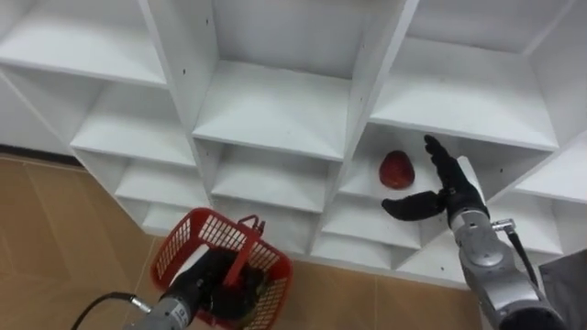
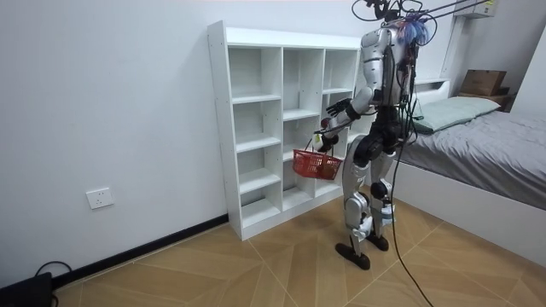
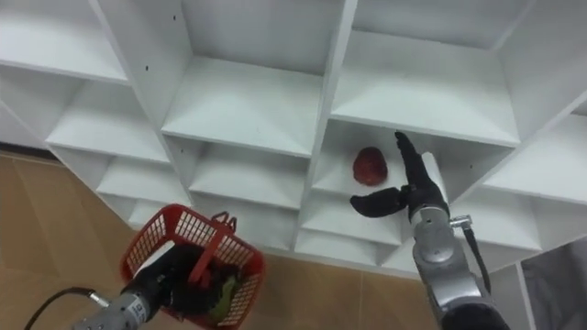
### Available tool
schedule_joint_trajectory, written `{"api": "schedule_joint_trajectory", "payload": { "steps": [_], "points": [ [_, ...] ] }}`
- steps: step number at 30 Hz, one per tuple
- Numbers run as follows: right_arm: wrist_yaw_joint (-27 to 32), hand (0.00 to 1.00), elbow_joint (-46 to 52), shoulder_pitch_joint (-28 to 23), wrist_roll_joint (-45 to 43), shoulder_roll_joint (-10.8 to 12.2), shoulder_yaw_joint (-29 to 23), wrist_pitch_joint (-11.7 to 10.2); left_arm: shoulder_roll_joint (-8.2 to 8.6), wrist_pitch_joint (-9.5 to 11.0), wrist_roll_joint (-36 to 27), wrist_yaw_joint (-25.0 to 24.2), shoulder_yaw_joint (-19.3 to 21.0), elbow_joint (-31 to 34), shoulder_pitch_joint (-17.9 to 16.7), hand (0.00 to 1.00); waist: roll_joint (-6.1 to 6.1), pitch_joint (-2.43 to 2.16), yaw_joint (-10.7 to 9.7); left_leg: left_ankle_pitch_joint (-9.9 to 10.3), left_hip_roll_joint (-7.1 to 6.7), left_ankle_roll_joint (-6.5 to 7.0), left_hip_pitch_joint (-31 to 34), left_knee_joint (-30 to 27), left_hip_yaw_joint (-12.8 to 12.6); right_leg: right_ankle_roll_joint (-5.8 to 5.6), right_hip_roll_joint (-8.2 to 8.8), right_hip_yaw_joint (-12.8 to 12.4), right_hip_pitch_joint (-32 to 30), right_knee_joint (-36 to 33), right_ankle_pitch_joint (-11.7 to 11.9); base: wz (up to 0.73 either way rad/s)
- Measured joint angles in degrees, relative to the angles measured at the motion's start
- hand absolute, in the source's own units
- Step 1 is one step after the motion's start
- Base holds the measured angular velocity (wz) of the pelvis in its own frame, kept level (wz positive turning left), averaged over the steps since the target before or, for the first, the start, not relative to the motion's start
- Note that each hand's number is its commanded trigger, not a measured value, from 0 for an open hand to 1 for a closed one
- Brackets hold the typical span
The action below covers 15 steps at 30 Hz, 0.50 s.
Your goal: Collect fruits from the closet
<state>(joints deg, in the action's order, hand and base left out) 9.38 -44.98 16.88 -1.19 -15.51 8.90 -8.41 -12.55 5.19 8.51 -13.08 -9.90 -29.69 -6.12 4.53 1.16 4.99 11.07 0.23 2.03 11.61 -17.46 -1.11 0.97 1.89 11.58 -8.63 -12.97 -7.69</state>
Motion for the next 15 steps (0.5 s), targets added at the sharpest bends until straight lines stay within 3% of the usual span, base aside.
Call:
{"api": "schedule_joint_trajectory", "payload": {
  "steps": [5, 7, 10, 15],
  "points": [
    [1.7, 0.0, -0.9, 2.9, 0.4, -0.6, 0.0, 0.0, 0.01, -1.0, 0.0, 0.0, -0.3, -0.9, 1.1, 1.0, -0.01, 0.2, 0.0, 0.0, 0.03, 0.03, 2.2, -0.4, 0.0, -0.01, 0.28, 0.7, -2.4, -0.8, 0.0, 0.0],
    [3.2, 0.0, -2.0, 3.8, 0.8, -0.6, 0.0, -0.1, 0.02, -1.0, 0.0, 0.2, -0.6, -1.4, 1.9, 1.0, -0.31, 0.69, 0.1, 0.0, 0.02, 0.03, 2.5, -0.5, 0.1, -0.02, 0.36, 1.1, -2.6, -0.9, 0.0, 0.04],
    [4.5, 0.0, -2.2, 4.5, 1.1, -0.6, 0.0, -0.3, 0.03, -1.0, 0.0, 0.8, -0.9, -2.2, 2.7, 1.0, -0.56, 0.99, 0.1, -0.1, 0.0, 0.08, 3.5, -0.5, 0.1, -0.02, 0.42, 1.1, -3.8, -1.1, 0.0, 0.0],
    [6.3, 0.0, -4.0, 6.2, 0.8, -1.1, -0.2, -0.3, 0.48, -1.1, 0.0, 1.6, -1.7, -4.4, 4.3, 1.0, -0.71, 1.08, 0.0, -0.2, -0.02, 0.21, 5.3, -0.2, -0.7, -0.03, 0.56, 0.3, -6.5, -2.1, 0.0, -0.07]
  ]
}}
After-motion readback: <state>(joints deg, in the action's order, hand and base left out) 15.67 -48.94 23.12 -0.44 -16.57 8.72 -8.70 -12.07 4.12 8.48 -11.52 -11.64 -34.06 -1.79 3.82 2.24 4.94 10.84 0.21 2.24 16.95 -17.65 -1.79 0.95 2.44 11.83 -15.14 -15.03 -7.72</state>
